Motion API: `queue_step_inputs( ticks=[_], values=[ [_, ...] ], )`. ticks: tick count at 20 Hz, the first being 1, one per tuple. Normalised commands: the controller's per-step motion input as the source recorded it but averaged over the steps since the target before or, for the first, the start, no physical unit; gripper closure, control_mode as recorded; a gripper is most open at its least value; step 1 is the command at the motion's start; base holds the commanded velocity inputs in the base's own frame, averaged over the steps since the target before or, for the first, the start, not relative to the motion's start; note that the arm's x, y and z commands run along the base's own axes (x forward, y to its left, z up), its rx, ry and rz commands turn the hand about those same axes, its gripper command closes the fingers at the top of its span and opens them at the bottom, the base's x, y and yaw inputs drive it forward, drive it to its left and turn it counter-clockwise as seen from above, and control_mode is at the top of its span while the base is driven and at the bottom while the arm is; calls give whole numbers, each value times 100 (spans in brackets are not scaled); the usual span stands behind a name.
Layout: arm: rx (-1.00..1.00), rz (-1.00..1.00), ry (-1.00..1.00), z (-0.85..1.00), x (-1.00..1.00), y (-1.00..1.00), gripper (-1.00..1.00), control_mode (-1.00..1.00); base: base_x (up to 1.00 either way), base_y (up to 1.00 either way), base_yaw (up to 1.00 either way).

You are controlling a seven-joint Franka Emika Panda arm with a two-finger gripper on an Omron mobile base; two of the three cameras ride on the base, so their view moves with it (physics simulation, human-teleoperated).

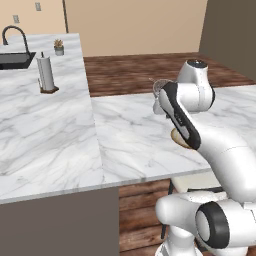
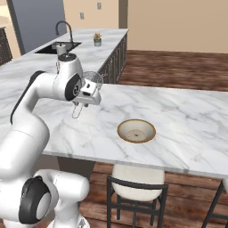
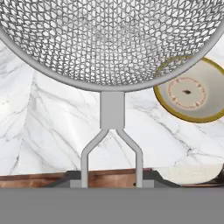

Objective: Pick the strainer and bowl and place them in the sink. Then turn on the water.

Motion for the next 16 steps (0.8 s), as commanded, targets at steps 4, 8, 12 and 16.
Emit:
queue_step_inputs(
  ticks=[4,8,12,16],
  values=[
    [0,0,4,22,-71,-6,100,-100,0,0,0],
    [0,0,4,18,-74,-4,100,-100,0,0,0],
    [0,0,2,9,-78,0,100,-100,0,0,0],
    [-1,0,1,10,-74,0,100,-100,0,0,0]
  ],
)
